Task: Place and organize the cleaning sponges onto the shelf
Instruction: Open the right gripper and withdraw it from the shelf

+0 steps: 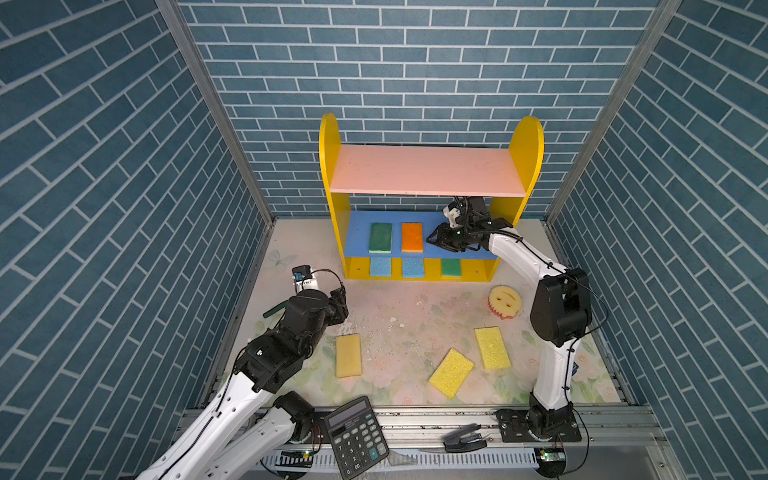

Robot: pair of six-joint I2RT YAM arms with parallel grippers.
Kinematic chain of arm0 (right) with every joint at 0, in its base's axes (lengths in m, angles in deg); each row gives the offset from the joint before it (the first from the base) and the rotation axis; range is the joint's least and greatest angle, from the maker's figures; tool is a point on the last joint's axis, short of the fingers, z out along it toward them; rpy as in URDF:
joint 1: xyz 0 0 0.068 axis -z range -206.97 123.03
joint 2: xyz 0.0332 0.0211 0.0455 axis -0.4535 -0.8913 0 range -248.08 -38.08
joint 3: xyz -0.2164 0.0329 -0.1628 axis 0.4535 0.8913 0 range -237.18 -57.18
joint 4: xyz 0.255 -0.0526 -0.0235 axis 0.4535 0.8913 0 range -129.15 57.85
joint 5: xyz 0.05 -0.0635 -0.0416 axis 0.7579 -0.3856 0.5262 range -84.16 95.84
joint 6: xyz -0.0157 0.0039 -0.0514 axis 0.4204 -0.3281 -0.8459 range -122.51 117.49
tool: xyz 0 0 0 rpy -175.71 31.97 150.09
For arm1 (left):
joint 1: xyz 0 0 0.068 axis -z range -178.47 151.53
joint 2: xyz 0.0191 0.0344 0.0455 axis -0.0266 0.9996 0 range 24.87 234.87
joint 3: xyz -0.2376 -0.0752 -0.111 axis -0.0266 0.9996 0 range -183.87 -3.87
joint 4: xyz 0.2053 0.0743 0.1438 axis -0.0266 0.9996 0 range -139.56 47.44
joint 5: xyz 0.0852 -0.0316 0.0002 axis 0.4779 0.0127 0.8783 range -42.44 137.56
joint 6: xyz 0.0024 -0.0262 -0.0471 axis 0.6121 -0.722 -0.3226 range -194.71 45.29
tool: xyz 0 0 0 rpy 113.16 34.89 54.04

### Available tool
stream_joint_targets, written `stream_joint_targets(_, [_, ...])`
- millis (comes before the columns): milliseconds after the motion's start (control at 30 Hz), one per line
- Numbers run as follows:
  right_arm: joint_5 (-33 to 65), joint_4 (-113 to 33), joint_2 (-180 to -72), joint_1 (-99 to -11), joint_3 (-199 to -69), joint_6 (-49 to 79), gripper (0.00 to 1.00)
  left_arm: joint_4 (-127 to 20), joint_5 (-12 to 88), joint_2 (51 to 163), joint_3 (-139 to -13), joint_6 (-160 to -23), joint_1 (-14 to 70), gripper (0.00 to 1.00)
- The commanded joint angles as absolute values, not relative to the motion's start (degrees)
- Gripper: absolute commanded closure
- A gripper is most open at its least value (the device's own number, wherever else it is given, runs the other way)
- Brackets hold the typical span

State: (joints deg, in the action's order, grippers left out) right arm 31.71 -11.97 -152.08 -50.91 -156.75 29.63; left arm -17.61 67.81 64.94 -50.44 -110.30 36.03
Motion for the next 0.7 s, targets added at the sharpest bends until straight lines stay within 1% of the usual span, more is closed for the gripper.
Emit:
stream_joint_targets(0, [27.8,-16.3,-143.6,-51.1,-151.4,29.6,0.58,-16.0,67.7,64.3,-49.7,-110.1,35.5,0.34])
stream_joint_targets(167, [25.0,-18.5,-136.6,-52.9,-143.2,30.0,0.58,-9.9,69.5,65.0,-48.4,-111.9,35.0,0.27])
stream_joint_targets(300, [22.6,-20.9,-131.1,-57.5,-136.3,27.8,0.6,-6.1,67.5,64.8,-46.8,-113.6,33.9,0.25])
stream_joint_targets(367, [17.4,-24.7,-126.5,-61.9,-131.2,24.4,0.62,-3.0,68.4,64.3,-46.2,-115.0,33.8,0.25])
stream_joint_targets(467, [9.8,-31.3,-120.5,-67.9,-122.6,18.7,0.63,1.4,68.0,64.3,-45.0,-116.1,33.0,0.26])
stream_joint_targets(667, [5.0,-36.6,-114.4,-68.9,-114.9,21.3,0.63,4.1,63.1,62.3,-39.2,-120.0,32.8,0.25])
